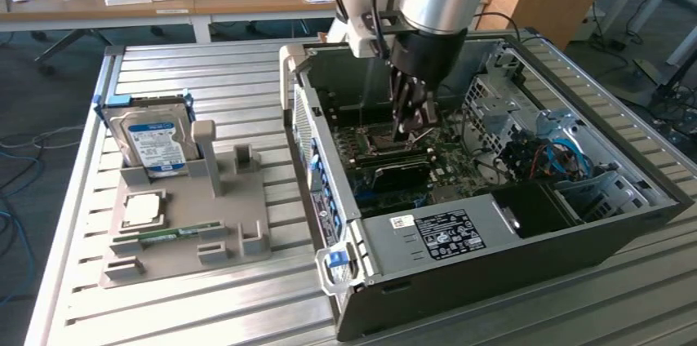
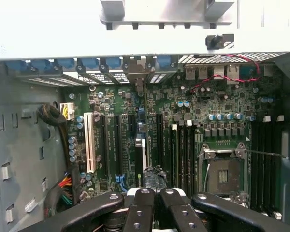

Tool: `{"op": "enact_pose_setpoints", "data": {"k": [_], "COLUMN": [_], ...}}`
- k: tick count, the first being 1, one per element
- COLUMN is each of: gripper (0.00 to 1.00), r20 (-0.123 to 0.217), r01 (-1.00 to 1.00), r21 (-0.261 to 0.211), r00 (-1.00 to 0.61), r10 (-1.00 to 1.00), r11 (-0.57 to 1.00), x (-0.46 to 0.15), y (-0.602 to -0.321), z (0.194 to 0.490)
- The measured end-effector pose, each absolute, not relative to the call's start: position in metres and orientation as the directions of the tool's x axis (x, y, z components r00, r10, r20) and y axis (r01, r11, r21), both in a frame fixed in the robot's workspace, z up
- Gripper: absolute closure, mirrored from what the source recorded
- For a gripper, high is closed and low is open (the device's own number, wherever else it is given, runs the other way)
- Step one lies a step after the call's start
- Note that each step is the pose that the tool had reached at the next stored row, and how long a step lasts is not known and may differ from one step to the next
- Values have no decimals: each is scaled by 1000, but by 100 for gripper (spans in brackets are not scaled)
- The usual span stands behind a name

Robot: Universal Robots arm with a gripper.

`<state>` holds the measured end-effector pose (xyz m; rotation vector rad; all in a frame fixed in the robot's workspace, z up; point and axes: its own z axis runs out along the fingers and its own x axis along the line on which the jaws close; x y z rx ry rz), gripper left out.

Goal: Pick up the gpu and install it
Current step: 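Press down on the gpu until it lock into place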

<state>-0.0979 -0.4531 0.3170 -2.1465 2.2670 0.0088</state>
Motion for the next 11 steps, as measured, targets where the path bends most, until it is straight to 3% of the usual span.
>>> {"op": "enact_pose_setpoints", "data": {"k": [11], "gripper": [89], "r20": [-18], "r01": [-998], "r21": [-9], "r00": [-55], "r10": [-998], "r11": [55], "x": [-98], "y": [-453], "z": [317]}}
